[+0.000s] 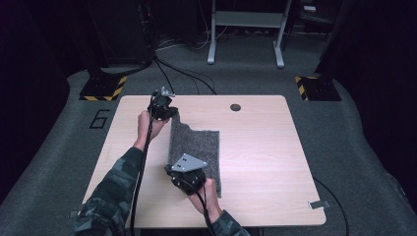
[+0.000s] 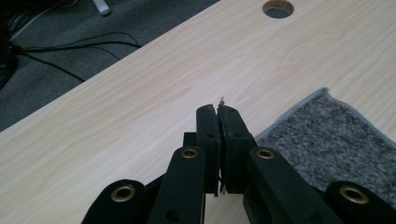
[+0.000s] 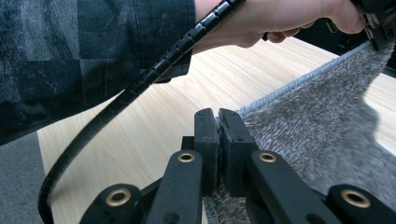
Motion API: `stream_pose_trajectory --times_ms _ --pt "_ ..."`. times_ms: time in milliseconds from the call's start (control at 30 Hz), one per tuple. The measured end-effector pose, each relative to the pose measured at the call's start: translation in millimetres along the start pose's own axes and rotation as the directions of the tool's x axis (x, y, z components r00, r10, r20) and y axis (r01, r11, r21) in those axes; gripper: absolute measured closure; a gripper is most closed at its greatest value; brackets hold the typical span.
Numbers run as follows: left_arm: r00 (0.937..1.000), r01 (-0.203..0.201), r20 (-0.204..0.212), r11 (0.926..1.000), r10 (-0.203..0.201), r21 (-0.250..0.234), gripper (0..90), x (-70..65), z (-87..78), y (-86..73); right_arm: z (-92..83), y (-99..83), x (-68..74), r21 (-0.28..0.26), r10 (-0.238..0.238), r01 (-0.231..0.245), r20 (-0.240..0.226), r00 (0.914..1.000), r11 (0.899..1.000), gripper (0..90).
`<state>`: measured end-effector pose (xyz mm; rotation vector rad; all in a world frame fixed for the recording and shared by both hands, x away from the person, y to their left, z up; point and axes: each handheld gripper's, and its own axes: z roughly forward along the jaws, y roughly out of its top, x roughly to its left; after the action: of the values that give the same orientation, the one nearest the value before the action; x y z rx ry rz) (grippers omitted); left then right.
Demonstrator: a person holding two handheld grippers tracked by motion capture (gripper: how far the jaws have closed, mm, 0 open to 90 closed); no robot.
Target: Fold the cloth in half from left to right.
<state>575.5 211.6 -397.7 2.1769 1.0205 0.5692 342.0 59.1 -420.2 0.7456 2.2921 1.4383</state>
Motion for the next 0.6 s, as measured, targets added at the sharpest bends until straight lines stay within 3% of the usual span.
stream_pose_trajectory --times_ms 200,300,600 --pt "0.9996 -0.017 0.020 0.9998 0.017 -0.001 87.6 -15.0 13.1 8.7 -8.9 -10.3 -5.4 0.014 0.010 -0.010 0.027 0.9996 1.000 86.6" --pt "0.9984 -0.050 0.027 0.9986 0.049 0.016 87.6 -25.9 20.8 15.1 -14.7 -19.7 -9.1 0.031 0.000 -0.001 0.044 0.9990 1.000 86.5" --pt "0.9968 -0.057 0.058 0.9978 0.055 0.035 87.5 -40.3 41.2 16.8 -26.1 -41.8 -21.2 0.063 0.028 -0.034 0.095 0.9951 0.997 86.4"
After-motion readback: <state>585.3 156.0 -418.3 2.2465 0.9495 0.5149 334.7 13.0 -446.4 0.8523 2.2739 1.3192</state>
